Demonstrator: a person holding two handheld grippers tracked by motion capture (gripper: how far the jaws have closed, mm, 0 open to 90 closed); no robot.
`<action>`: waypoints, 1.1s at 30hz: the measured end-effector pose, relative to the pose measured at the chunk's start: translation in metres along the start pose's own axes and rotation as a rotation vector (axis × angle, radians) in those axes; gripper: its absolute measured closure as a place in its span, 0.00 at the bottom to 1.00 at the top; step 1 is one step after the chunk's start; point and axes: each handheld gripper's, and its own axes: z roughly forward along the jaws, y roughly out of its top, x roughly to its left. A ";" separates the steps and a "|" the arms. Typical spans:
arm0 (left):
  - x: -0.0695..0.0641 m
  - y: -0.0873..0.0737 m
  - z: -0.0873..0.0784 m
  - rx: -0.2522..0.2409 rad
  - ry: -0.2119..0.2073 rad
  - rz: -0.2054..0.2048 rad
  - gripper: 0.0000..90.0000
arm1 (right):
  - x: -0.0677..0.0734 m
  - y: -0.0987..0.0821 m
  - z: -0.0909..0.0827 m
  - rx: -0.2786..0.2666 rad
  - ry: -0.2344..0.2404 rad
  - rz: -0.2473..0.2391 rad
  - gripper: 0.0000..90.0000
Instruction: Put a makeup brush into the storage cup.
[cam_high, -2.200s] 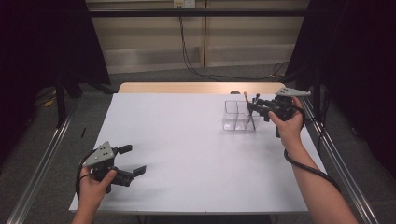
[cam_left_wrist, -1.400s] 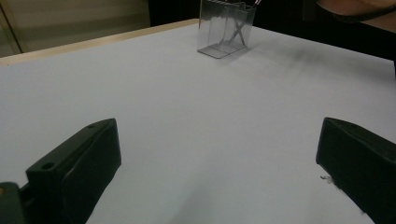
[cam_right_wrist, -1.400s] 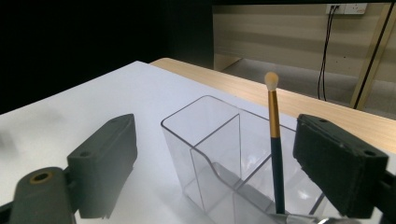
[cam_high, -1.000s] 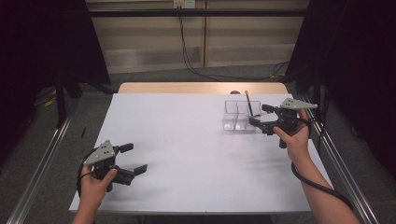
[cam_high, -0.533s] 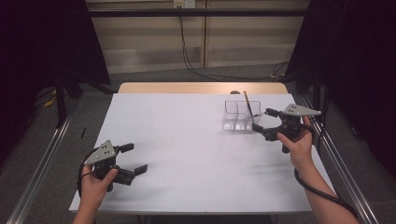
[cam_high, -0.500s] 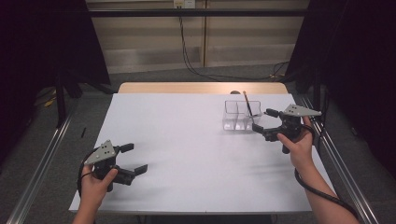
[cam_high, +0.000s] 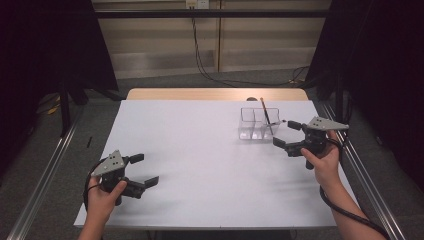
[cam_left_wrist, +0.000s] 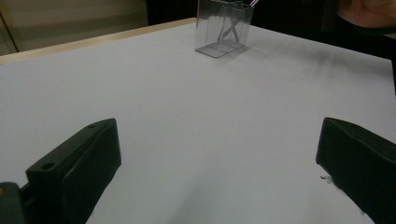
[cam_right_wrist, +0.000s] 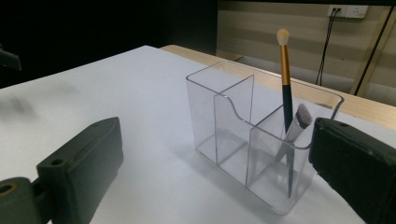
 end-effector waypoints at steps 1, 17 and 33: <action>0.000 0.000 0.000 0.000 0.000 0.000 0.00 | 0.001 0.000 -0.001 -0.002 0.003 0.000 0.02; 0.000 0.001 -0.001 -0.002 0.003 0.002 0.00 | 0.014 -0.012 -0.008 0.010 0.027 -0.013 0.03; -0.001 0.001 -0.001 -0.008 0.003 0.002 0.00 | 0.024 -0.023 -0.022 0.009 0.035 -0.012 0.03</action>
